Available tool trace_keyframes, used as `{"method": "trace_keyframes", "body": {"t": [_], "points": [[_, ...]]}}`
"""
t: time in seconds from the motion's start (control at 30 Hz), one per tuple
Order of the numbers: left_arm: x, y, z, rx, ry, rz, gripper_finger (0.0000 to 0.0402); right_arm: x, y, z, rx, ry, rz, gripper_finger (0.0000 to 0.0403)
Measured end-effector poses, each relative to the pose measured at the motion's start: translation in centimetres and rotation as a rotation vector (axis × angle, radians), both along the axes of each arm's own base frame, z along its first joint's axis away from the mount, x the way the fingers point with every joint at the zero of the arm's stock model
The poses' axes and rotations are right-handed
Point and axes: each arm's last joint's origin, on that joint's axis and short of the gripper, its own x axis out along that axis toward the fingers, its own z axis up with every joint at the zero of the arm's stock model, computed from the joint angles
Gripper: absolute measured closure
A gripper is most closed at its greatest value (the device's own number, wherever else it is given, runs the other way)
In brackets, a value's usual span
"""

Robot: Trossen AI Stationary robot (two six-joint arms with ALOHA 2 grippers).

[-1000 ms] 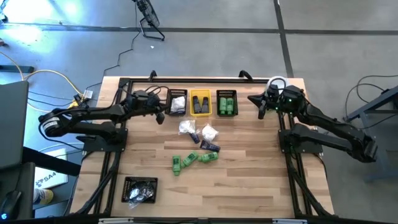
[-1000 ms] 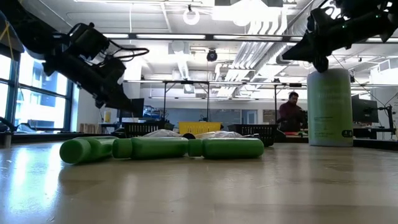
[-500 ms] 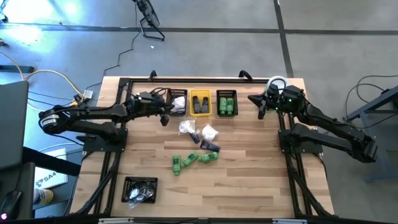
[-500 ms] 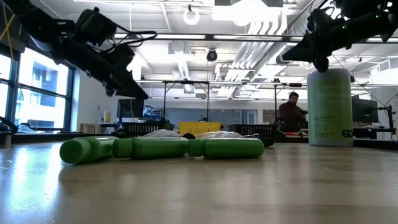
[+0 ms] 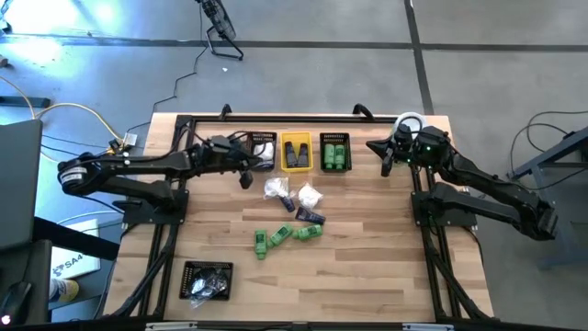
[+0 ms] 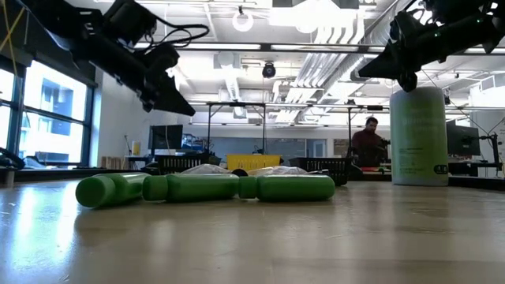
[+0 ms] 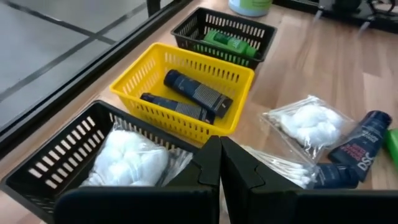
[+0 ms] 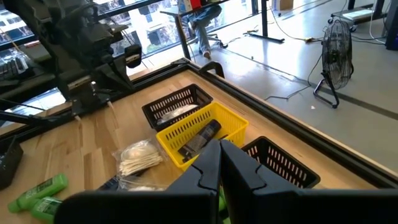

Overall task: Pick & Place Travel size toiletries
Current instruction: Put the cotton pack into the top left black bin

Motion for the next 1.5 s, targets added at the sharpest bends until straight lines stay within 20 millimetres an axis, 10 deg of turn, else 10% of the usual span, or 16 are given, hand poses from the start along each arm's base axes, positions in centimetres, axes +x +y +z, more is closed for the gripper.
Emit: {"method": "trace_keyframes", "body": {"t": [0.73, 1.5], "points": [[0.6, -6.6, -0.9, 0.127, 0.136, 0.047, 0.0402, -0.1, -0.4, -0.1, -0.030, 0.023, -0.115, 0.0401], [1.7, -7.0, -5.4, 0.134, 0.363, -0.111, 0.0402, 0.0, -0.7, -0.3, 0.039, 0.006, -0.205, 0.0401]]}}
